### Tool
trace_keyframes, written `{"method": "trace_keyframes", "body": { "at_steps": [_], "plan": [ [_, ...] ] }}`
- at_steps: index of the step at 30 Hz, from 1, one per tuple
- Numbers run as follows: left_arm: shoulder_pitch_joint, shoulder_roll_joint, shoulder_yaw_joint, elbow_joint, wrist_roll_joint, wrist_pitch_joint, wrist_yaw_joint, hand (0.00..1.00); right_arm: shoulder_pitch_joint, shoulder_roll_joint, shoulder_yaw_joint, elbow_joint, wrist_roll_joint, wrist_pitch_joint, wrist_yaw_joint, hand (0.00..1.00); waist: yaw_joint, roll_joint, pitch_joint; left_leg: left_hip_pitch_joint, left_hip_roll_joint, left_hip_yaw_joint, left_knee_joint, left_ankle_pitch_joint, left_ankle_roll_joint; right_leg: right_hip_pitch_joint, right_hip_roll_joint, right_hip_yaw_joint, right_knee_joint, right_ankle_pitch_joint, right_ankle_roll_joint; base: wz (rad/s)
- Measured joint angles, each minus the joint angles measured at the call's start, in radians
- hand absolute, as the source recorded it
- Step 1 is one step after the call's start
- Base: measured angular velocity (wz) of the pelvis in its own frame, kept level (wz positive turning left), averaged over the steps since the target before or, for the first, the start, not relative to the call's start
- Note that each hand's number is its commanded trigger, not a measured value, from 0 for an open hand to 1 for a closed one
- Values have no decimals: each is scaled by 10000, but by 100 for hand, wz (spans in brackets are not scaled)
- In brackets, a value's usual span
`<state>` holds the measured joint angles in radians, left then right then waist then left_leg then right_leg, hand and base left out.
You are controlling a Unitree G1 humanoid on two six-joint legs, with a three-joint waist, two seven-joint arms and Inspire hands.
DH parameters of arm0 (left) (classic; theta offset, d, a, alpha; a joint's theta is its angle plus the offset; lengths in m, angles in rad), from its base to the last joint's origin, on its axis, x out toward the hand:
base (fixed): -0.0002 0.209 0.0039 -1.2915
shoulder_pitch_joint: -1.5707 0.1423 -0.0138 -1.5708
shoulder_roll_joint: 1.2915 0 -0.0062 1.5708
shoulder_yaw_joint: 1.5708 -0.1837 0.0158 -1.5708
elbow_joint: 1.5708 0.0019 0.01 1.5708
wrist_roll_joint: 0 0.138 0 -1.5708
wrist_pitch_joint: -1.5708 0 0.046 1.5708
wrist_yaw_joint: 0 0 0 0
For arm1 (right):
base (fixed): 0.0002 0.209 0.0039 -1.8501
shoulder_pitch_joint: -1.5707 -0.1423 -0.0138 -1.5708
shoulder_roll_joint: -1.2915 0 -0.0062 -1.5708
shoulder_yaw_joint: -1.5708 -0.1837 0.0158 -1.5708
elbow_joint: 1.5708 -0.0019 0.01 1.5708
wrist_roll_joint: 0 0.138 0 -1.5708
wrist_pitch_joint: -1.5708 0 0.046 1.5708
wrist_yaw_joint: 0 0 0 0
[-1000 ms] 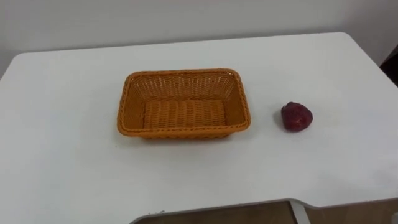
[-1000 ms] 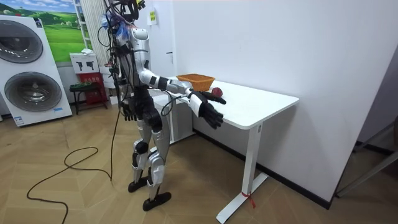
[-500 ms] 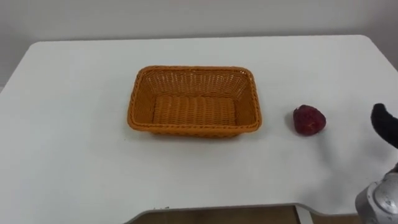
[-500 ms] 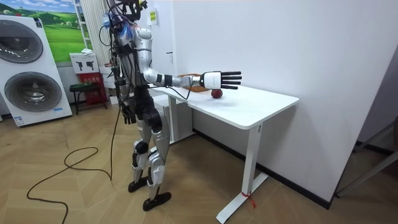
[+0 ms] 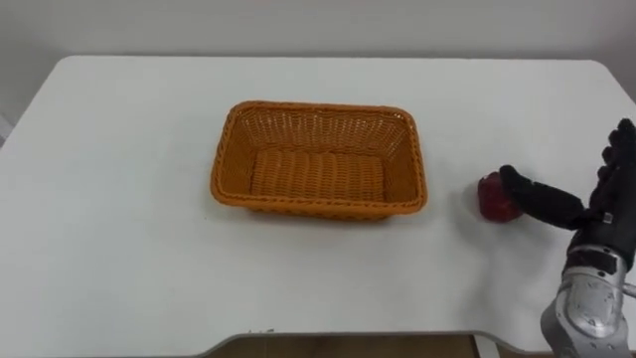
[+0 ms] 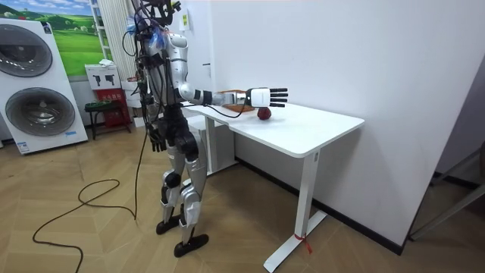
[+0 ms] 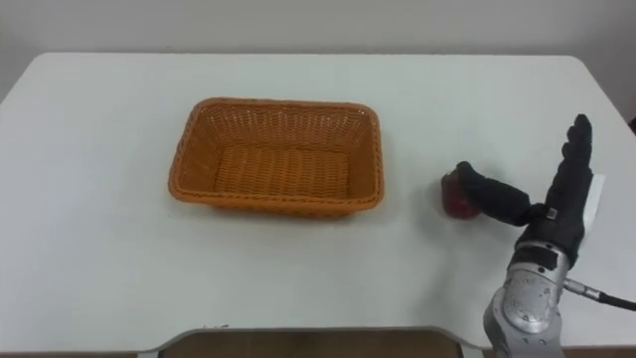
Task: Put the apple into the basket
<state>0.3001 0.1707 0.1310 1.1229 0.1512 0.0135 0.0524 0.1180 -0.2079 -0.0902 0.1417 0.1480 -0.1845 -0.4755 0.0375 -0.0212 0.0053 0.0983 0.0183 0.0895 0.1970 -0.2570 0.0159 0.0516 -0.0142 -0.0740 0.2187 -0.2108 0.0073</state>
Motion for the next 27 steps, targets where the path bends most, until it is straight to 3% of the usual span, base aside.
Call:
{"method": "trace_keyframes", "body": {
  "at_steps": [8, 18, 23, 27],
  "plan": [
    [-17, 40, -175, -38, 139, -22, -62, 0, -399, -226, 97, 969, -6, 41, 800, 0, -10, -85, 57, -1, 3, -112, 16, 7, -12, 23, -18, -141, -2, 9, -8, 3],
    [-30, 46, -173, -19, 186, 22, -258, 0, -568, -319, 216, 1572, -14, 126, 1686, 0, -17, -109, 46, 14, 3, -166, 35, 8, -14, 155, -32, -282, -86, 15, -13, 3],
    [-61, 59, -163, 1, 195, 106, -473, 0, -813, -335, 219, 2305, -20, 438, 2116, 0, 5, -124, 33, 9, 8, -252, 47, 13, -22, 197, -25, -332, -145, 30, -22, 2],
    [-58, 107, -156, -22, 503, 252, -852, 0, -914, -668, 228, 2783, -211, 542, 2420, 0, -2, -173, 3, 11, -1, -359, 47, 14, -23, 227, -32, -408, -157, 35, -25, 5]
  ]
}}
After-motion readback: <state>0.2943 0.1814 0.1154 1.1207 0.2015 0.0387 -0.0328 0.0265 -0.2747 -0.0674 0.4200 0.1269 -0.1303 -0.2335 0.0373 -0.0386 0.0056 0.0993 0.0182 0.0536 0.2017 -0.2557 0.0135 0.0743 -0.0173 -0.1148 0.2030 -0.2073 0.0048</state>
